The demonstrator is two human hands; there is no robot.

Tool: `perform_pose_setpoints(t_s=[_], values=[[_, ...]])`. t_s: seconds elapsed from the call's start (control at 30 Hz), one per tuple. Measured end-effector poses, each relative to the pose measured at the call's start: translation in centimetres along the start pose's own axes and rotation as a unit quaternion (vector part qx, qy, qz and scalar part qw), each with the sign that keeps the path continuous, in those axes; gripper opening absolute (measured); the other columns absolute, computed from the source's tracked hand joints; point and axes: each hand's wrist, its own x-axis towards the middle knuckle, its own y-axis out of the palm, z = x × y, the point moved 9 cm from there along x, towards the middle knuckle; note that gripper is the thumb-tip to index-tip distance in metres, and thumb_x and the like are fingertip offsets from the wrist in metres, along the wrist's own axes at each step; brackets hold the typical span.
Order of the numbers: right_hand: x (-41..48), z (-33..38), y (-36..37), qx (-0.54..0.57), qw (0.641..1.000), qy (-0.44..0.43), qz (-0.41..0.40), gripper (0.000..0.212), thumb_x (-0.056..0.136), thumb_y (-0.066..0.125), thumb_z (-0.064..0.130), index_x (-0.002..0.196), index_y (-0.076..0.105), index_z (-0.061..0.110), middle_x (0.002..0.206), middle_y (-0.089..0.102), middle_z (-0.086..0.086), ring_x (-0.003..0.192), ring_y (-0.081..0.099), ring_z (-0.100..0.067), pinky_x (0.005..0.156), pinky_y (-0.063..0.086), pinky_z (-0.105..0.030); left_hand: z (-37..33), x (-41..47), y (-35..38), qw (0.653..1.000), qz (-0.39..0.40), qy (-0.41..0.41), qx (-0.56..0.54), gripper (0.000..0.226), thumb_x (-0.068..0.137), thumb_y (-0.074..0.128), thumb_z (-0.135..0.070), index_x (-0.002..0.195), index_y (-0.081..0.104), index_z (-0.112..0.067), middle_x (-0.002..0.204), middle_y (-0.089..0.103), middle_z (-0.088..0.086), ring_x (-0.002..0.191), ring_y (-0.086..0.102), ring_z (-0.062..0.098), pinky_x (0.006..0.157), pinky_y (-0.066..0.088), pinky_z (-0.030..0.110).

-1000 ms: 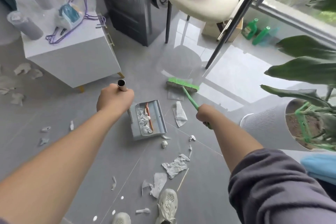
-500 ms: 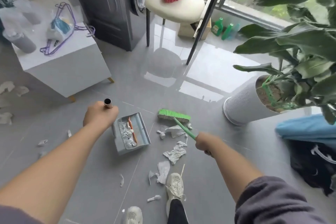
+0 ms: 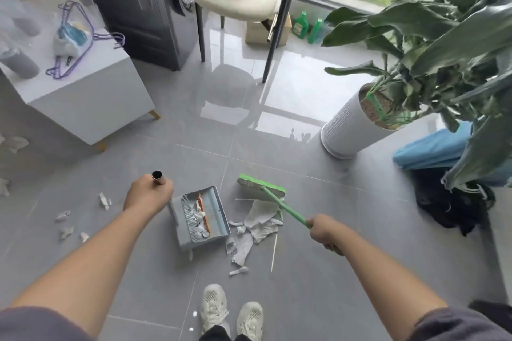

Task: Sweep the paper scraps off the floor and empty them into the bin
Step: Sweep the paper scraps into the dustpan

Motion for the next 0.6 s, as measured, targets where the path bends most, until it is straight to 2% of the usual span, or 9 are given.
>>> perform_pose_setpoints(t_s=[0.07, 0.17, 0.3, 0.4, 0.5, 0.6], values=[[0.0, -1.3, 0.0, 0.023, 1.0, 0.007, -0.01, 0.05, 0.09, 0.028, 0.001, 0.134, 0.051, 0.011, 0.073, 0.045, -0.009, 0.049, 0.043, -0.019, 0.045, 0.035, -0.024, 0.1, -0.5, 0.3, 1.0, 0.01, 0.008, 0.015, 0.05, 0.07, 0.032, -0.036, 0.083, 0.071, -0.006, 0.085, 0.068, 0.018, 0.081, 0.062, 0.036, 0.07, 0.05, 0.033], [0.8, -3.5, 0.4, 0.054, 0.998, 0.026, -0.009, 0.045, 0.09, 0.028, 0.001, 0.129, 0.05, 0.004, 0.067, 0.045, -0.011, 0.048, 0.042, -0.019, 0.046, 0.032, -0.024, 0.1, -1.4, 0.8, 0.999, 0.009, 0.027, 0.047, 0.037, 0.086, 0.041, -0.027, 0.088, 0.071, -0.006, 0.087, 0.069, 0.018, 0.083, 0.062, 0.037, 0.074, 0.052, 0.034], [1.4, -5.3, 1.3, 0.081, 0.996, 0.041, 0.0, 0.033, 0.091, 0.03, 0.0, 0.113, 0.054, -0.002, 0.063, 0.045, -0.011, 0.046, 0.038, -0.017, 0.04, 0.03, -0.016, 1.0, -2.8, 1.8, 0.997, -0.001, 0.031, 0.068, 0.03, 0.086, 0.042, -0.02, 0.075, 0.063, -0.002, 0.082, 0.067, 0.021, 0.075, 0.058, 0.036, 0.06, 0.04, 0.03], [1.2, -5.9, 2.8, 0.082, 0.995, 0.05, 0.005, 0.023, 0.092, 0.032, 0.001, 0.104, 0.051, -0.002, 0.061, 0.047, -0.014, 0.044, 0.04, -0.018, 0.037, 0.028, -0.015, 2.2, -4.0, 3.0, 0.997, 0.01, 0.042, 0.067, 0.03, 0.083, 0.042, -0.02, 0.074, 0.064, -0.003, 0.077, 0.066, 0.018, 0.073, 0.058, 0.035, 0.054, 0.037, 0.028], [1.5, -6.2, 4.8, 0.068, 0.996, 0.058, 0.01, 0.033, 0.092, 0.032, 0.002, 0.116, 0.054, -0.006, 0.064, 0.062, -0.016, 0.043, 0.043, -0.018, 0.036, 0.03, -0.017, 2.9, -4.4, 3.9, 0.996, 0.009, 0.06, 0.068, 0.026, 0.075, 0.039, -0.027, 0.059, 0.047, -0.007, 0.072, 0.061, 0.023, 0.068, 0.054, 0.036, 0.049, 0.031, 0.028], [1.6, -6.2, 6.6, 0.079, 0.994, 0.069, 0.011, 0.028, 0.092, 0.034, 0.004, 0.109, 0.055, -0.005, 0.043, 0.057, -0.008, 0.046, 0.049, -0.02, 0.04, 0.035, -0.02, 3.1, -4.3, 5.0, 0.994, 0.016, 0.08, 0.072, 0.025, 0.075, 0.04, -0.026, 0.055, 0.038, -0.01, 0.08, 0.062, 0.029, 0.073, 0.059, 0.041, 0.047, 0.027, 0.028]])
